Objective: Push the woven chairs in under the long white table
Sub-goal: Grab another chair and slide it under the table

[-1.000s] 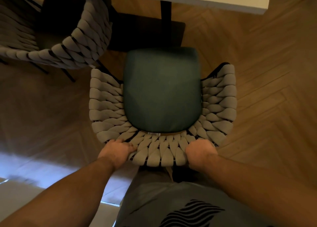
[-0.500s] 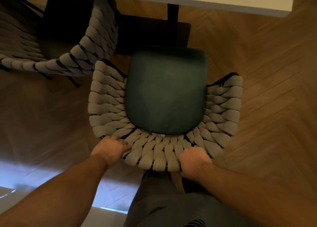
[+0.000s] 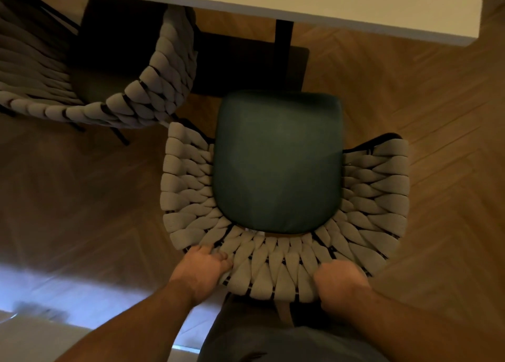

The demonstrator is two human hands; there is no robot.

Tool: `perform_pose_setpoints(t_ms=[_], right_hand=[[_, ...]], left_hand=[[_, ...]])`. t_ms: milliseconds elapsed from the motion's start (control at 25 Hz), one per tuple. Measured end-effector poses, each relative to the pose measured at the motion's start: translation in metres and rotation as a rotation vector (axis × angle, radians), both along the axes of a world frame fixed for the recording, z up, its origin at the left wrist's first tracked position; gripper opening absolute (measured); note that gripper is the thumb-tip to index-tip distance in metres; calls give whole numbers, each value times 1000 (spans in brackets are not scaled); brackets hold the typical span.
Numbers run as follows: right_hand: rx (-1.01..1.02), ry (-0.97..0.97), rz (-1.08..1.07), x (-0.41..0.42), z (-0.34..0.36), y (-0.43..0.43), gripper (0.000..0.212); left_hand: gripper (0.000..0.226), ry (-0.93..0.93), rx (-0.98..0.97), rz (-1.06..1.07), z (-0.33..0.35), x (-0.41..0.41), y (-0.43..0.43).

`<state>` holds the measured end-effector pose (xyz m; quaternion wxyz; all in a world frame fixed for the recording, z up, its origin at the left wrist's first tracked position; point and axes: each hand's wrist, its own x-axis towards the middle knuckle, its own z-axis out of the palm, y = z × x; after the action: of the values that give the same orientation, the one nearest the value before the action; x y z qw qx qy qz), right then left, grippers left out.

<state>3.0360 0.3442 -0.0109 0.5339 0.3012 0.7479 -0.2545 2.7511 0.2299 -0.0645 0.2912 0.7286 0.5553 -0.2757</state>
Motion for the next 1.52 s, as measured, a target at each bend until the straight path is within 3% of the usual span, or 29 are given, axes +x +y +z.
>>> perform_pose_setpoints(t_ms=[280, 560, 840, 1160, 1240, 1400, 1520], right_hand=[[6, -20, -13, 39, -1, -16, 19], [180, 76, -49, 28, -7, 15, 10], [251, 89, -116, -3, -4, 67, 26], [260, 57, -129, -27, -4, 78, 5], [212, 31, -148, -31, -7, 78, 21], [82, 107, -177, -46, -17, 79, 82], [-10, 239, -221, -69, -18, 75, 93]], left_hand=[[51, 37, -12, -38, 5, 38, 1], [51, 116, 4, -1, 2, 18, 47], [47, 113, 74, 56, 5, -9, 95], [48, 93, 90, 26, 7, -27, 111], [56, 31, 74, 21, 9, -35, 113], [67, -107, 66, -9, 19, -75, 113], [63, -169, 331, 328, 21, -100, 116]])
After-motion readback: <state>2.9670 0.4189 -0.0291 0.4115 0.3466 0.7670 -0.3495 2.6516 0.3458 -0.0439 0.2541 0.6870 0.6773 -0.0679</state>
